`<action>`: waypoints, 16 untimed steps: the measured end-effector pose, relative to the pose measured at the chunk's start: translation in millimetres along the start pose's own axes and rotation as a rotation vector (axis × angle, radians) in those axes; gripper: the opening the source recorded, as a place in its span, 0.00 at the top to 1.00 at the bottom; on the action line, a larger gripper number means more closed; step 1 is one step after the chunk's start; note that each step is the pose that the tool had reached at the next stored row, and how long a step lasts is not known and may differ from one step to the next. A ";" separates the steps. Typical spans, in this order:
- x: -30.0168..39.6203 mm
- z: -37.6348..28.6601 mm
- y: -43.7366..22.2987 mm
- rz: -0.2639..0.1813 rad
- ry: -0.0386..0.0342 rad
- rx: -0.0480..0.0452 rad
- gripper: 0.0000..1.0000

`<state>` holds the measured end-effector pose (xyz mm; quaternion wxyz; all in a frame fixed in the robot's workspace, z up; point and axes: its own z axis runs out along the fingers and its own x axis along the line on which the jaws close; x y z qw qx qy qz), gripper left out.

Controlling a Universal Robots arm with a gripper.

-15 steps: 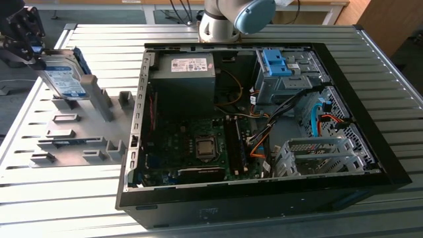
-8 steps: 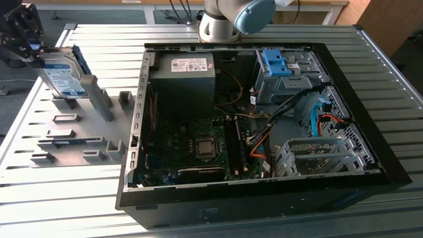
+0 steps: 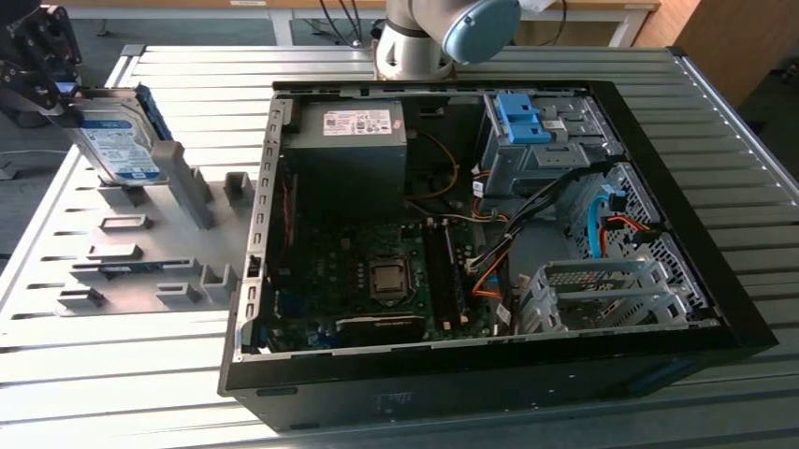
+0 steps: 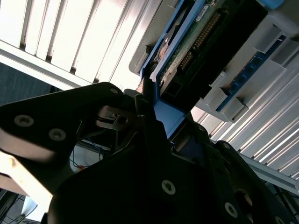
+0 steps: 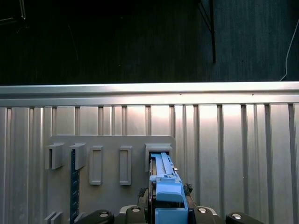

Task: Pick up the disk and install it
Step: 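Pick up the disk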

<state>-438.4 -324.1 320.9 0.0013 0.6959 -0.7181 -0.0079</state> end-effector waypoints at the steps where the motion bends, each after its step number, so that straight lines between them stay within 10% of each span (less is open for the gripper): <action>1: 0.0 0.0 0.0 0.000 0.0000 0.0000 0.64; 16: -0.1 -8.8 0.1 0.000 0.0000 0.0000 0.64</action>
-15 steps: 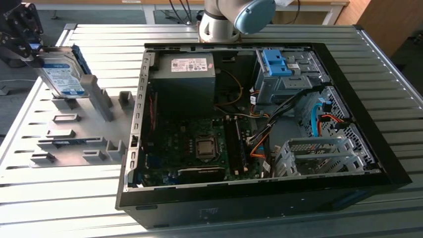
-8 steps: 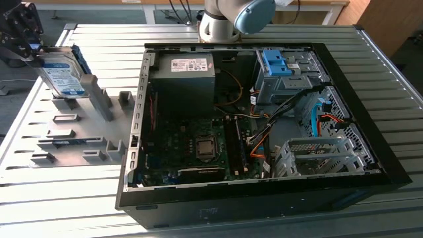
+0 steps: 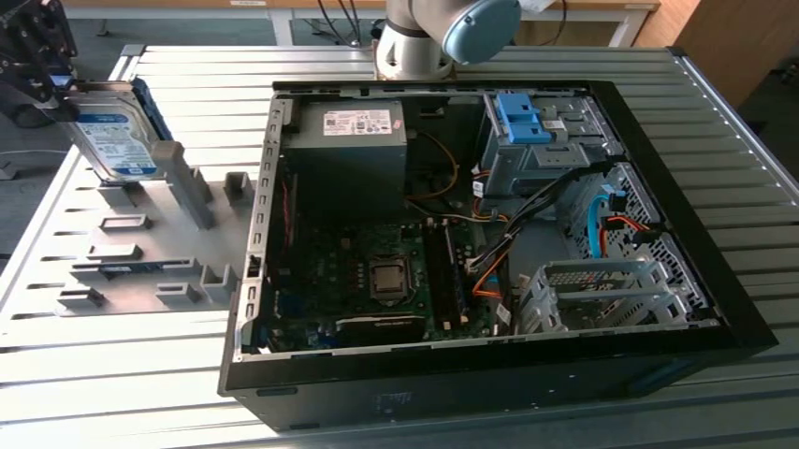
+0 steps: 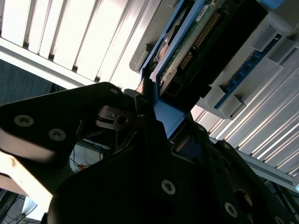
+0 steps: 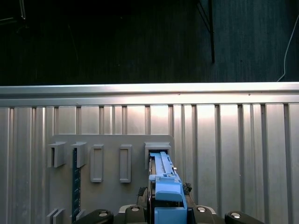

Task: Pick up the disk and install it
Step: 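Pick up the disk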

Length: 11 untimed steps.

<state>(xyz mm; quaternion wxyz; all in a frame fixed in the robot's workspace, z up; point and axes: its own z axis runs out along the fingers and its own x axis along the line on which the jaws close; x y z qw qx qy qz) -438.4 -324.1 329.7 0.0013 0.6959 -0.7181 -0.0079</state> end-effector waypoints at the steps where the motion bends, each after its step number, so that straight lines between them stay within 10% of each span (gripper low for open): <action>1: 0.0 0.0 0.0 0.000 0.0000 0.0000 0.64; 11: 0.0 -3.3 0.1 0.000 0.0000 -0.0001 0.64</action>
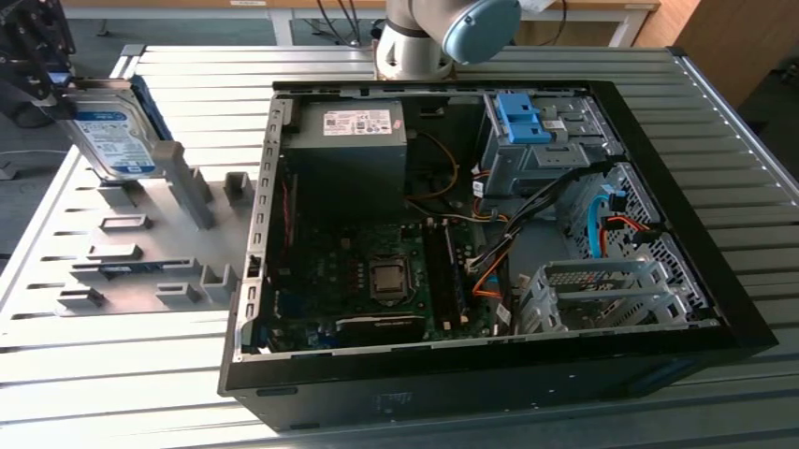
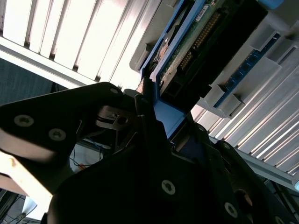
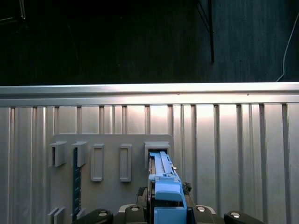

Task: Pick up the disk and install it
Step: 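Pick up the disk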

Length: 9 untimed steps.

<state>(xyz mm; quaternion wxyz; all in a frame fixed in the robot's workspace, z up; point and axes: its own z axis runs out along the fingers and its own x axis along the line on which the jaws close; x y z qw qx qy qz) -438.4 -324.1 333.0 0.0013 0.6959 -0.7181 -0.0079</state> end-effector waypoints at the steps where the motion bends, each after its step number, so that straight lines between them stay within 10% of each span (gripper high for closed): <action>1: 0.0 -1.6 0.0 0.000 0.0000 0.0001 0.64; 9: -0.1 -8.9 0.1 0.000 0.0000 0.0001 0.64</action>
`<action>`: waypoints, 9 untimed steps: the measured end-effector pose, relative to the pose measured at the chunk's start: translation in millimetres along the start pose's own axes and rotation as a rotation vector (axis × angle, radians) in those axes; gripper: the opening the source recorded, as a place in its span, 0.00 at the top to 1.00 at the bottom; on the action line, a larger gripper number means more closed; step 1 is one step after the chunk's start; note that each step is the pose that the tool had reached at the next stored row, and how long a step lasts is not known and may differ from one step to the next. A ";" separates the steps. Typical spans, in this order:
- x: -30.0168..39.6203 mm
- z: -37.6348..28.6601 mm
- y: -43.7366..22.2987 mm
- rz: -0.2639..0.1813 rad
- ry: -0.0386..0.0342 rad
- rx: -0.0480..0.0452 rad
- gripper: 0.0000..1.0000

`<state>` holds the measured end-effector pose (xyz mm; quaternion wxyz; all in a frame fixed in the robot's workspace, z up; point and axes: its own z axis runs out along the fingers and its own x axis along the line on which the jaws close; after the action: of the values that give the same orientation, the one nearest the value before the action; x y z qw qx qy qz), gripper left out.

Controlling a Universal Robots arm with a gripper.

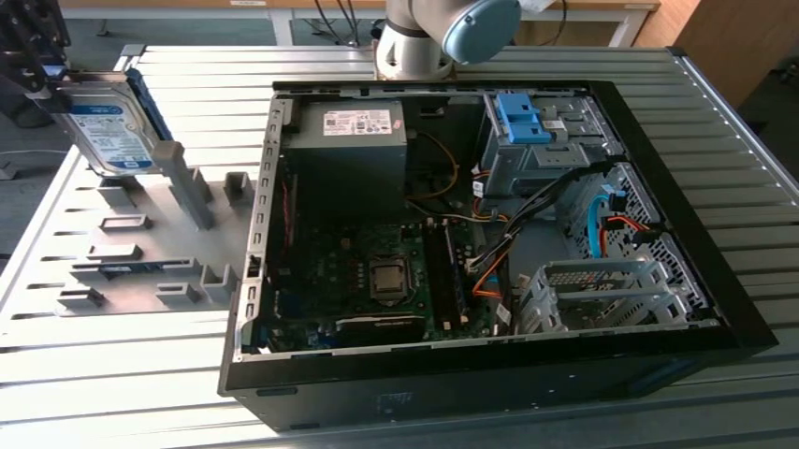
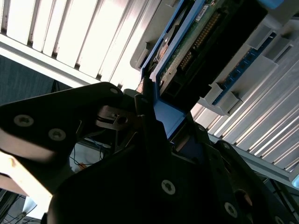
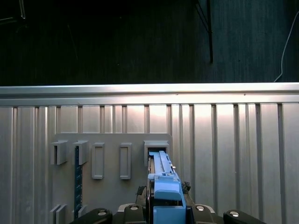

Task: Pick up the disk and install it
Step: 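Pick up the disk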

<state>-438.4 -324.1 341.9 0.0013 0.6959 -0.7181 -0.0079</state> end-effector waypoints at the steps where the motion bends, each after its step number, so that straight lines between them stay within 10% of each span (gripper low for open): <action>1: 0.0 -0.6 0.0 0.000 0.0000 0.0000 0.64; 9: 0.0 -2.6 0.0 0.000 0.0001 -0.0003 0.64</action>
<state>-438.3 -324.1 344.5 0.0014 0.6959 -0.7180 -0.0079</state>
